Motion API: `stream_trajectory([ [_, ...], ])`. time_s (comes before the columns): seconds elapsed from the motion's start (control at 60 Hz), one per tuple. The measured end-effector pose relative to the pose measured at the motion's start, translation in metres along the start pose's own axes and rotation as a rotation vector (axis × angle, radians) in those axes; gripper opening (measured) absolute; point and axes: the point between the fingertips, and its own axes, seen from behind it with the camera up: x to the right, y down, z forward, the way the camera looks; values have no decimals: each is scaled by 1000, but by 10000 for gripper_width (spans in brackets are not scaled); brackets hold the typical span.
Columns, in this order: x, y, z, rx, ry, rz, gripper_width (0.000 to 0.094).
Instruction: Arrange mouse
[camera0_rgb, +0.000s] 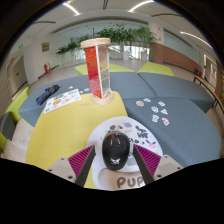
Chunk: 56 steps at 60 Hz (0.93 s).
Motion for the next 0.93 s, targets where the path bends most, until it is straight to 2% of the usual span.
stream_trajectory([
  [0.35,-48,5,-158,159,25,-58,833],
  [0.467,-82,25,-195,160,5,-88,834],
  [0.733,-145,47,-221,193,-31,-252,834],
  [0.933,-167,55,-215,189,-100,-158,824],
])
